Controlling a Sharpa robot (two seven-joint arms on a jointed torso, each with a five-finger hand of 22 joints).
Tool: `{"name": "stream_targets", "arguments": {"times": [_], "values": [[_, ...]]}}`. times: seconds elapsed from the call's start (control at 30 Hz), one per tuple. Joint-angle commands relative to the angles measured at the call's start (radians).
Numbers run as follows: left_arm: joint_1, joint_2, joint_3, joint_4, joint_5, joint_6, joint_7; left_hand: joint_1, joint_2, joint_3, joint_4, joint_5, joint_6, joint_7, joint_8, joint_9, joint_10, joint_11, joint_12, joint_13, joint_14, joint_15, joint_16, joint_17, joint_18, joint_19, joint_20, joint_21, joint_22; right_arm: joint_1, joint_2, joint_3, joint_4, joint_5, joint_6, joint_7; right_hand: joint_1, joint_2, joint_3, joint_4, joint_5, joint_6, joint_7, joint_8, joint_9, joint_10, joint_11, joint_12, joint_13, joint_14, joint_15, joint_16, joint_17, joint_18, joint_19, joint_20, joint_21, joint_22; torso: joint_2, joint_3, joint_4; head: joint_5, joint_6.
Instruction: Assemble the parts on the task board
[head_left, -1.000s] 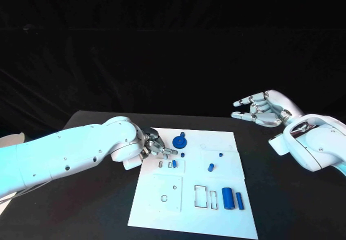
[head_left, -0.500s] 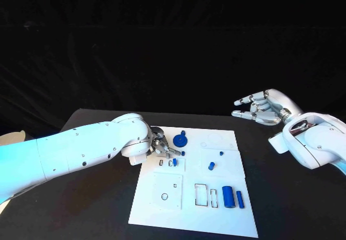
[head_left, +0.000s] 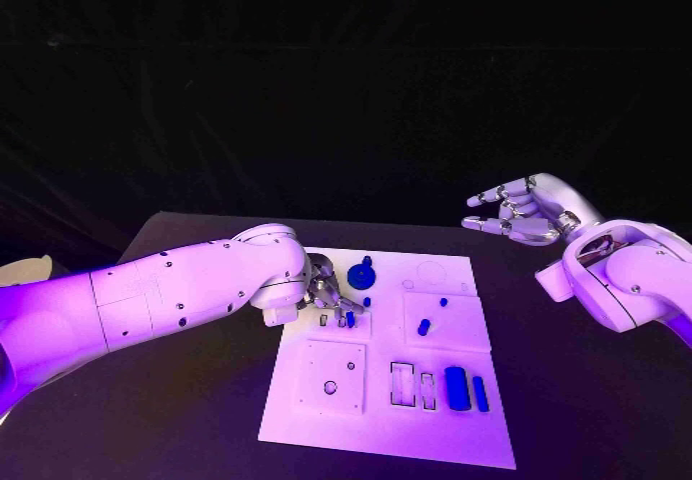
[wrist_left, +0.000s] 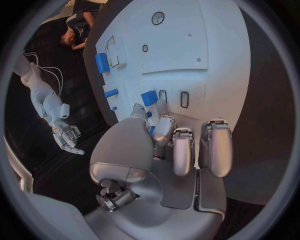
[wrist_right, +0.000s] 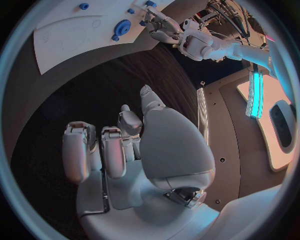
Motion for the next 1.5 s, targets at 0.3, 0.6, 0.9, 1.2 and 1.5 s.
{"name": "stream_targets", "arguments": {"times": [0.3,0.6,0.9,1.2,1.5], "values": [[0.001,0.010,-0.001,-0.002,-0.009,0.040,-0.054,0.015,0.008,-0.009,-0.004,0.007,-0.015,0.000,0.014,0.016,0.007,-0.002,0.007,0.005,0.105,-0.009,0.003,0.263,-0.018,0.061,-0.009,0.005,0.129,-0.003,0.011,0.000,-0.009,-0.010,0.005,0.001,-0.001,0.008,-0.005,0.000,0.004,0.008,-0.001,0.004,0.002,-0.001,-0.003,-0.005,-0.002,0.087,-0.007,-0.004,0.197,0.013,-0.006,0.001,-0.003,-0.001,-0.001,0.0005,0.0044,-0.004,-0.006],[0.001,0.014,-0.001,-0.003,-0.009,0.051,-0.054,0.027,0.012,-0.009,-0.005,0.015,-0.019,0.000,0.017,0.026,0.007,-0.003,0.008,0.006,0.105,-0.009,0.003,0.263,-0.019,0.062,-0.010,0.007,0.132,-0.003,0.012,-0.001,-0.011,-0.010,0.005,0.004,-0.001,0.010,-0.006,0.001,0.007,0.008,-0.002,0.004,0.001,0.000,-0.003,-0.005,-0.002,0.086,-0.007,-0.005,0.197,0.013,-0.007,0.001,-0.004,-0.002,0.000,0.0004,0.0061,-0.008,-0.007],[0.001,0.020,-0.002,-0.003,-0.009,0.054,-0.054,0.054,0.018,-0.006,-0.008,0.028,-0.025,-0.001,0.021,0.041,0.006,-0.003,0.008,0.007,0.105,-0.009,0.003,0.263,-0.019,0.062,-0.010,0.008,0.135,-0.004,0.018,-0.002,-0.017,-0.008,0.009,0.006,0.000,0.011,-0.006,0.001,0.007,0.008,-0.002,0.004,0.001,0.000,-0.004,-0.003,-0.001,0.087,-0.007,-0.005,0.197,0.013,-0.006,0.001,-0.004,-0.001,0.001,0.0004,0.0095,-0.010,-0.011],[0.001,0.027,-0.002,-0.006,-0.009,0.059,-0.054,0.109,0.034,0.026,-0.012,0.044,-0.035,-0.001,0.020,0.059,0.004,-0.004,0.007,0.007,0.105,-0.010,0.003,0.263,-0.019,0.061,-0.010,0.008,0.136,-0.007,0.023,-0.002,-0.019,-0.008,0.015,0.005,0.001,0.012,-0.006,0.001,0.008,0.008,-0.002,0.004,0.001,0.000,-0.004,-0.004,-0.001,0.087,-0.008,-0.005,0.197,0.013,-0.006,0.001,-0.004,-0.002,0.001,-0.0007,0.0097,-0.009,-0.014],[0.001,0.029,-0.002,-0.007,-0.007,0.060,-0.052,0.154,0.042,0.072,-0.012,0.054,-0.044,-0.002,0.009,0.068,0.001,-0.005,0.003,0.005,0.105,-0.011,0.003,0.263,-0.019,0.061,-0.011,0.007,0.135,-0.007,0.024,-0.002,-0.020,-0.007,0.020,0.004,0.001,0.012,-0.006,0.001,0.008,0.008,-0.002,0.004,0.001,0.000,-0.004,-0.004,-0.001,0.087,-0.008,-0.005,0.197,0.013,-0.006,0.001,-0.004,-0.002,0.001,-0.0005,0.0120,-0.012,-0.016]]}}
